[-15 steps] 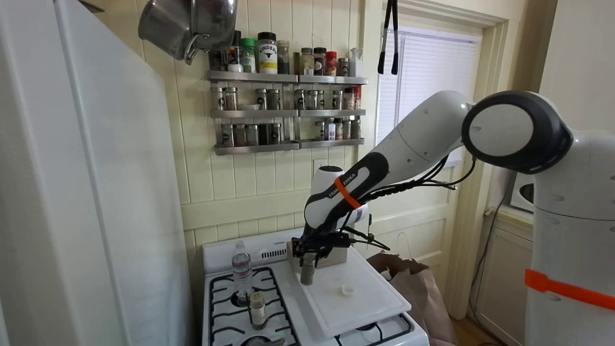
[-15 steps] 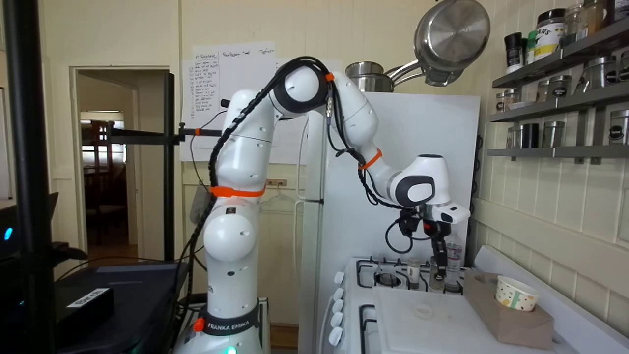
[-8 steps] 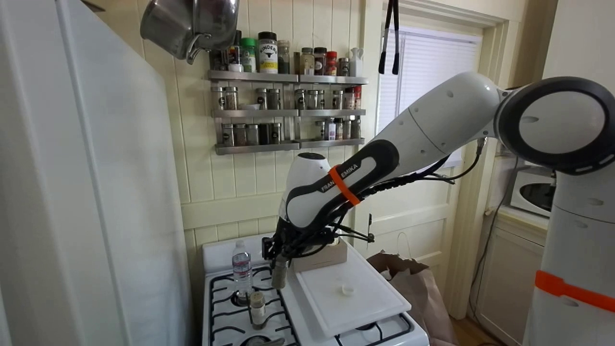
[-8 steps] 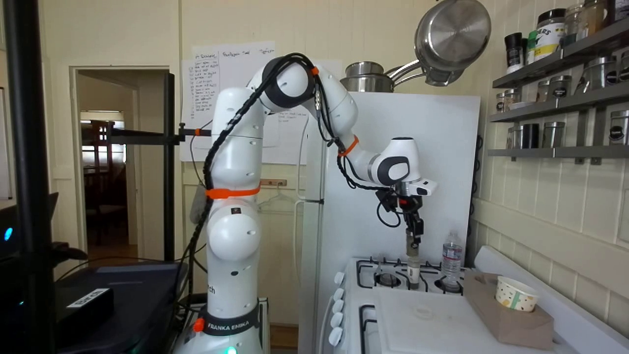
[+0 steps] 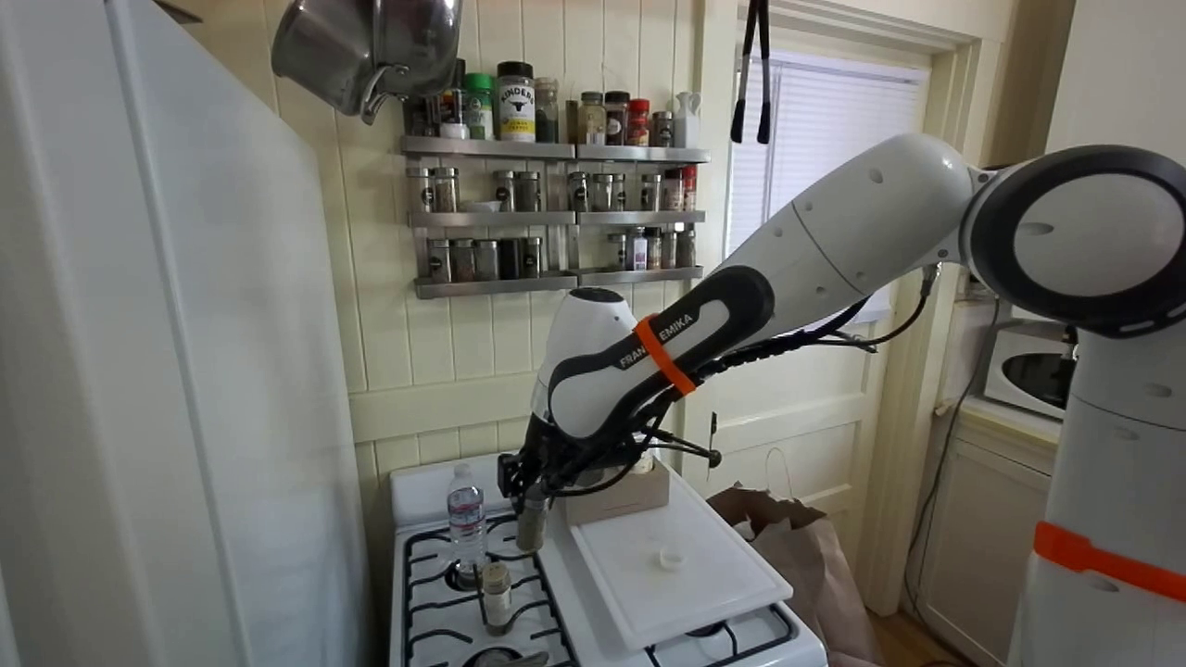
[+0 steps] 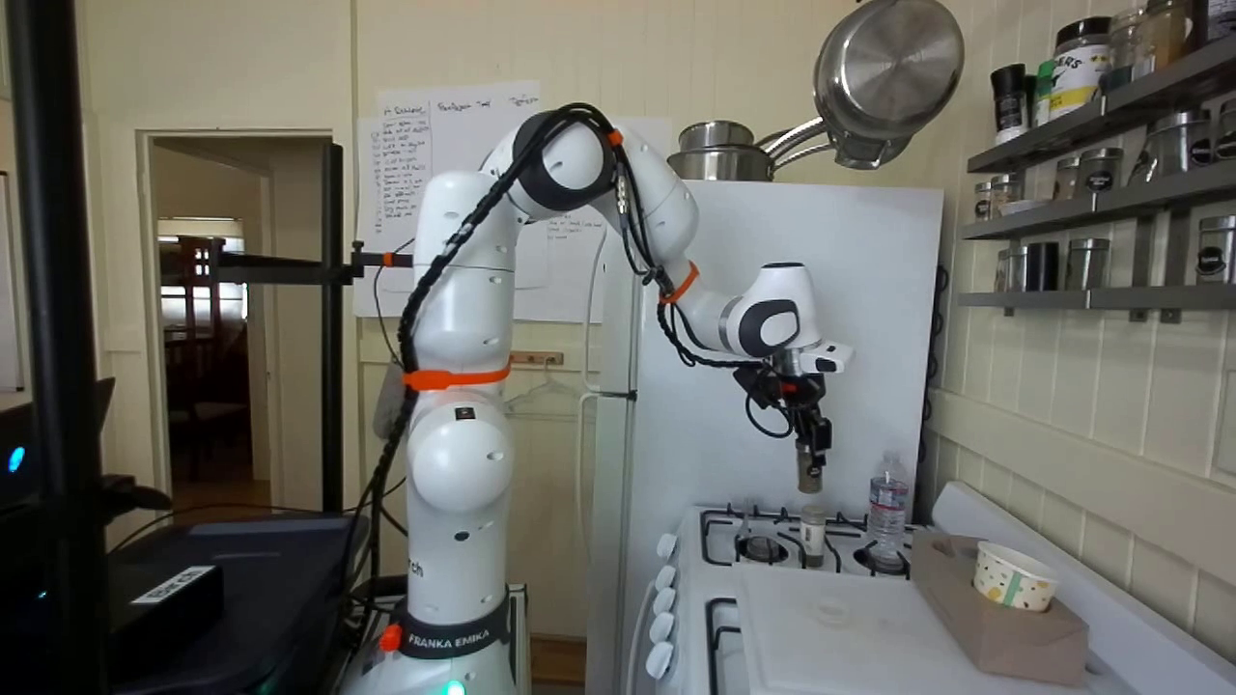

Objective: Take the spice bottle off of the tray and put the water bottle on the tray

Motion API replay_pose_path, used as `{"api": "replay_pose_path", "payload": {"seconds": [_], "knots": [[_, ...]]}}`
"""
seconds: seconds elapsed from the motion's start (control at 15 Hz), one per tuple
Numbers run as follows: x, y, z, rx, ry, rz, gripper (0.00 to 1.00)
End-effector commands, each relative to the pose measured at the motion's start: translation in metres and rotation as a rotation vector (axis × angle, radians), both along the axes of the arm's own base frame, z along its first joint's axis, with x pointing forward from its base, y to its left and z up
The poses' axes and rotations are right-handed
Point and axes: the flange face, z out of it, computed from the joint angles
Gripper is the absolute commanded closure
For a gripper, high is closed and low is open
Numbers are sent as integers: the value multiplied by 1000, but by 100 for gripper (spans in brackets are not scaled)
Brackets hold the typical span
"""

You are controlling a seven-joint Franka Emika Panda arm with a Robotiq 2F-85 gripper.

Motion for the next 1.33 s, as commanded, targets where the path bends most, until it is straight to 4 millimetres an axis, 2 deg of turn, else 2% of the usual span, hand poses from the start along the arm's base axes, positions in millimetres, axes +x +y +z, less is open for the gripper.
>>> {"api": "replay_pose_path", "payload": {"seconds": [0.0,0.13,0.33,0.47,0.6,0.67,0.73,0.8,1.07,1.27], "knots": [[29,28,-4,-10,-116,83,76],[38,48,-9,54,-137,180,76],[39,75,-6,117,-127,322,76],[37,88,0,135,-120,440,76],[33,92,3,142,-85,551,76],[31,92,-3,118,-110,462,76],[32,93,-1,120,-108,476,51],[32,92,-1,119,-108,473,76],[33,89,-15,141,-3,674,76],[30,74,-22,105,81,763,76]]}}
